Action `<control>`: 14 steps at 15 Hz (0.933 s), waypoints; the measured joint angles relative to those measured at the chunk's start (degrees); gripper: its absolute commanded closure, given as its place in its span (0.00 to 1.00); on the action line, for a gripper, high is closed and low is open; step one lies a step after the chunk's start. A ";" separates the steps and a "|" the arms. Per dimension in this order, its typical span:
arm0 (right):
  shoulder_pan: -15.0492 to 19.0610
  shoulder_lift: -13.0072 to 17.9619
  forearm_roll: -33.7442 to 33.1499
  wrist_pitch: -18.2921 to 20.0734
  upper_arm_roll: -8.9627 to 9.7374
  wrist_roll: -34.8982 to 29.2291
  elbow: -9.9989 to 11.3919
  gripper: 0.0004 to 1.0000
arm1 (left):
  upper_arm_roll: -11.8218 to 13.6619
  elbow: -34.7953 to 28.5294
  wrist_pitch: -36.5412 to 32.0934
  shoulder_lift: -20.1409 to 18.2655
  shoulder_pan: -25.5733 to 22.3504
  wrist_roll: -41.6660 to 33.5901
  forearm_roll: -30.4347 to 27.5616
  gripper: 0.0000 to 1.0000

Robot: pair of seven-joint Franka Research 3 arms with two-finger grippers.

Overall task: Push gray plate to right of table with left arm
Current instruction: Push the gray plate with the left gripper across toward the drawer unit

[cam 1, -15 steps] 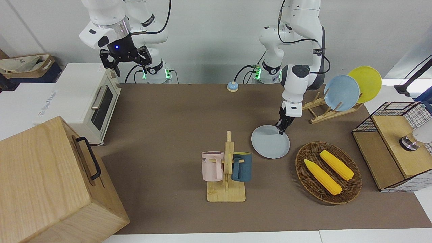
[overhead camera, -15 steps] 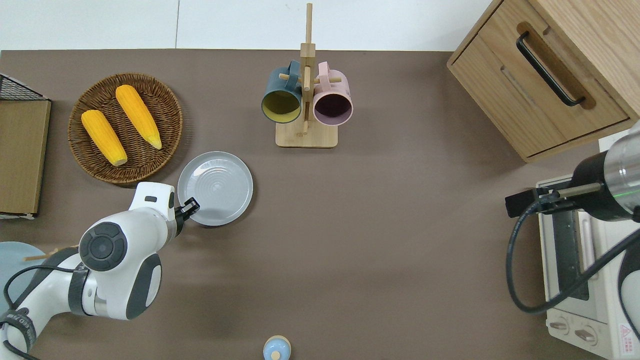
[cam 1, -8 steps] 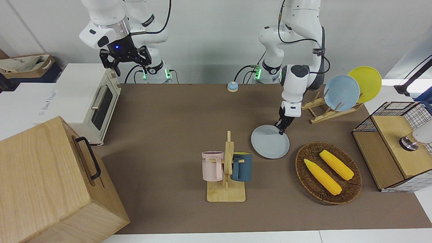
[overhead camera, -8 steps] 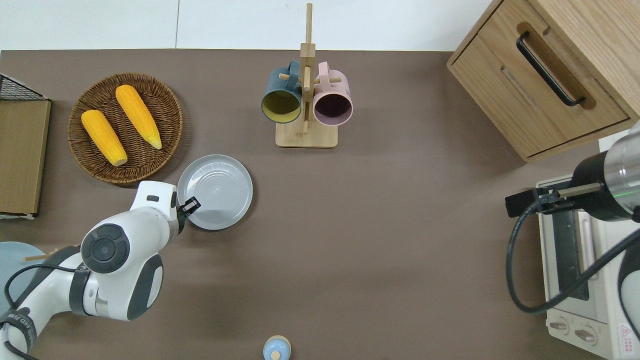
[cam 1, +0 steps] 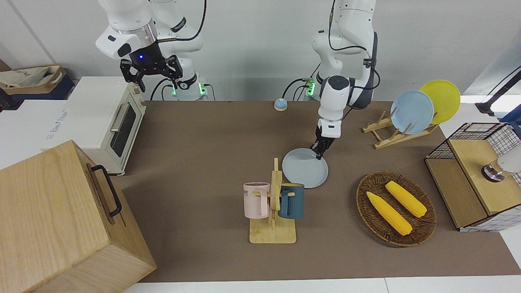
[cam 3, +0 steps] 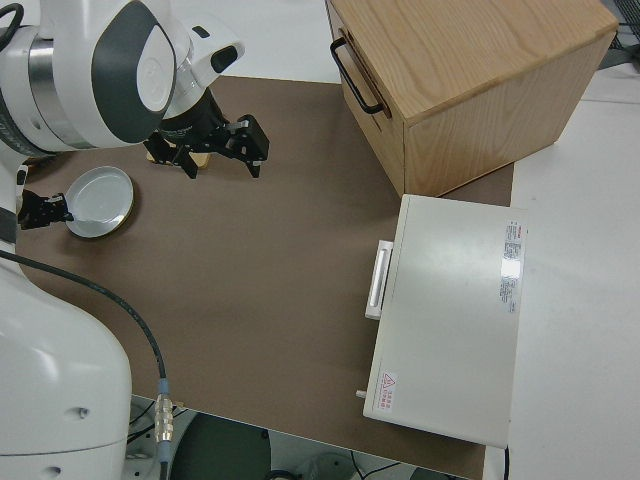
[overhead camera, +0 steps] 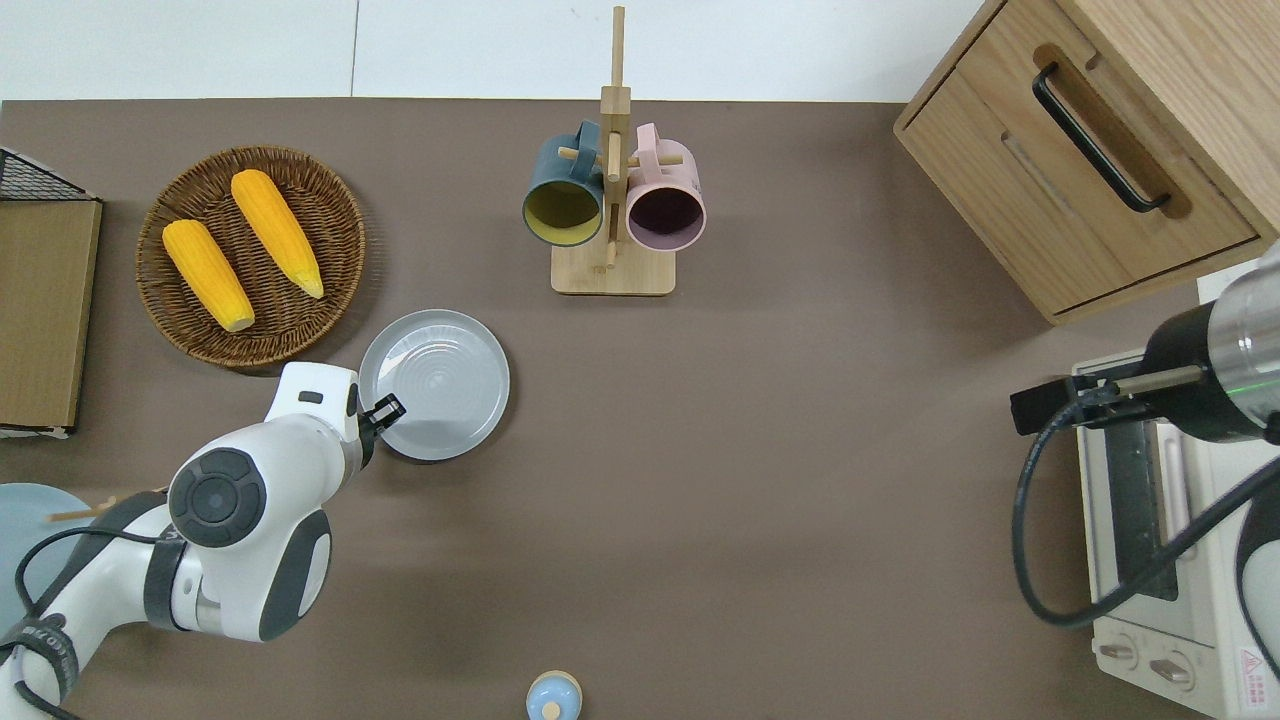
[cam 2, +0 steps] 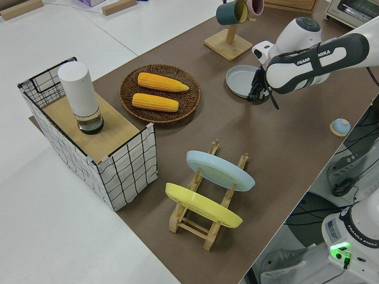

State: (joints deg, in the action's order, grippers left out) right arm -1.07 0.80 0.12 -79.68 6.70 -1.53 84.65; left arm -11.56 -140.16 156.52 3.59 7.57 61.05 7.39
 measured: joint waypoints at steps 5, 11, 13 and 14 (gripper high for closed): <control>0.00 0.00 0.00 0.00 0.00 0.00 0.00 0.02 | -0.06 1.63 -4.35 0.03 8.87 12.64 0.21 1.00; 0.00 0.00 0.00 0.00 0.00 0.00 0.00 0.02 | -0.23 5.36 -10.92 1.73 21.11 32.62 4.34 1.00; 0.00 0.00 0.00 0.00 0.00 0.00 0.00 0.02 | -0.17 7.59 -13.17 3.11 24.20 40.78 8.14 1.00; 0.00 0.00 0.00 0.00 0.00 0.00 0.00 0.02 | -0.18 9.03 -14.46 3.95 25.62 43.50 8.84 1.00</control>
State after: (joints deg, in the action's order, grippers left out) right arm -1.07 0.80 0.12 -79.68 6.70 -1.53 84.65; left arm -11.74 -131.13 142.06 7.54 33.19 104.55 16.22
